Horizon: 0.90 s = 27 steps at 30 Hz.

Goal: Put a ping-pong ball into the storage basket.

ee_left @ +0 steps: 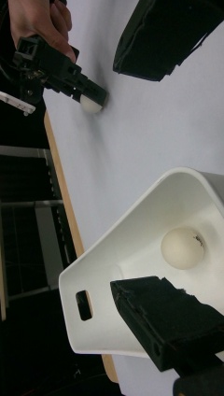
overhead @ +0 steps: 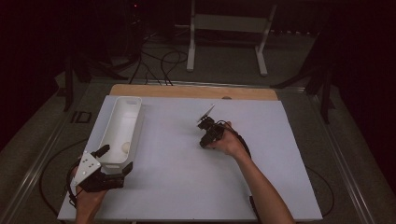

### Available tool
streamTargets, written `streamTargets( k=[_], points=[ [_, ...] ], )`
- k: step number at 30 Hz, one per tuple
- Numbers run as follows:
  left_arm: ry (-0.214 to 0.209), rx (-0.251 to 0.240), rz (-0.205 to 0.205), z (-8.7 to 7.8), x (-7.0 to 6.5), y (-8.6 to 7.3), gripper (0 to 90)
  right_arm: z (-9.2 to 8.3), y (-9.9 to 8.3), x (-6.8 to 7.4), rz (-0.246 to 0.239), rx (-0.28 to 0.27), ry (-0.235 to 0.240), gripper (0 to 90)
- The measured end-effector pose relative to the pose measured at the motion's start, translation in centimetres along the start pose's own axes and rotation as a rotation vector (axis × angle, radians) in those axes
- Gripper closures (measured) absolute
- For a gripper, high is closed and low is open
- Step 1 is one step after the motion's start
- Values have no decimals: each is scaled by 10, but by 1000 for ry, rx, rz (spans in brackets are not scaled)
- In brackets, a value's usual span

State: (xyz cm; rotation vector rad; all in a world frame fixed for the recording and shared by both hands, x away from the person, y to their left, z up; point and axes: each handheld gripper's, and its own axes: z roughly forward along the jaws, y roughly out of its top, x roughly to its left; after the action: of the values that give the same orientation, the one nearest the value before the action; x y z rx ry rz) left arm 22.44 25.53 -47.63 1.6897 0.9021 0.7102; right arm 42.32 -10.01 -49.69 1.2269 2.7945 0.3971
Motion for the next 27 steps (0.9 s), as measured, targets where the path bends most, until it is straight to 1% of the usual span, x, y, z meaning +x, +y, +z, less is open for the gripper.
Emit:
streamTargets(
  k=[4,6,10,18,27],
  points=[
    [-1,3,3,0,0,0,6,-1,0,1,-14,-4,2,502],
    [-1,3,5,0,0,0,6,-2,1,3,-11,-8,4,502],
    [-1,3,4,0,0,0,6,-5,2,3,-19,-16,3,502],
    [1,0,0,0,0,0,6,-7,3,5,-14,-19,3,502],
    [3,0,1,0,0,0,6,-9,4,6,-21,-21,5,503]
  ],
)
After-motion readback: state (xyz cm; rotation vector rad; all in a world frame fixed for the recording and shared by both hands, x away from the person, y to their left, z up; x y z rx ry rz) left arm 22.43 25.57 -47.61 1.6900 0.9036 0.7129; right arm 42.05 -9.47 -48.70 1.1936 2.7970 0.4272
